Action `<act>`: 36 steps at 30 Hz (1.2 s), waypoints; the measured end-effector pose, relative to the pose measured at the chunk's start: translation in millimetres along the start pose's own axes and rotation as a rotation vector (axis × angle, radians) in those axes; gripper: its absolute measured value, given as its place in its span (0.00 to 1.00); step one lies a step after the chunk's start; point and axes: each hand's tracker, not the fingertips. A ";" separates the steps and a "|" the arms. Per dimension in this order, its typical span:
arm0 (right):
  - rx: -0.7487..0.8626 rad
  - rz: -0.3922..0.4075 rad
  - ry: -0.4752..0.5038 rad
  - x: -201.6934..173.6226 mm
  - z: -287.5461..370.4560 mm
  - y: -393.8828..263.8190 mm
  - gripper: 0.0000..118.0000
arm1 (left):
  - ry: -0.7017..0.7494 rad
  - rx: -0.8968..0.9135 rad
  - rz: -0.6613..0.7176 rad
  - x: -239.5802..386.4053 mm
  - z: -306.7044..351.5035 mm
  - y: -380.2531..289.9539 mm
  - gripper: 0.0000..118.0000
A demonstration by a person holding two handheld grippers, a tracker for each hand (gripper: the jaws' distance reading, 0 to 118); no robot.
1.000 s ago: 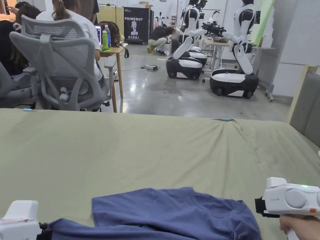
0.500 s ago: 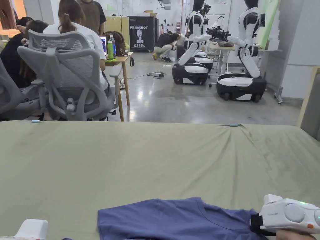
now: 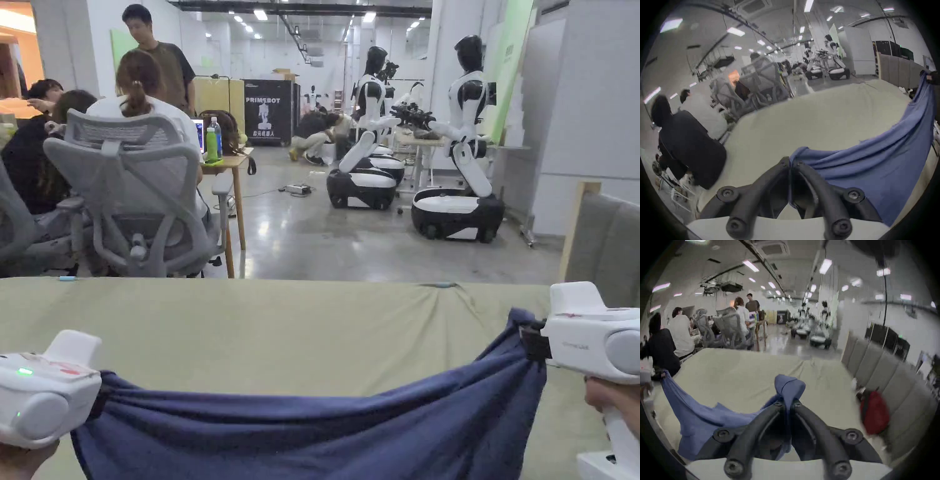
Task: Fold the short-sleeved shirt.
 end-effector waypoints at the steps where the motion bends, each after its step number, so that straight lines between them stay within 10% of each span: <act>1: 0.040 0.044 -0.031 2.3 11.2 11.6 0.04 | 0.017 0.022 0.009 -8.0 3.1 12.0 0.00; 10: 0.331 0.128 -0.286 17.3 70.2 99.0 0.04 | 0.106 0.320 0.107 -47.0 42.8 138.4 0.00; 18: 0.368 0.102 -0.317 20.8 71.6 138.2 0.04 | 0.106 0.360 0.117 -61.0 47.7 198.8 0.00; 36: 0.013 0.014 -0.212 0.2 -53.8 -47.8 0.04 | 0.007 0.043 0.110 7.2 -48.9 42.8 0.00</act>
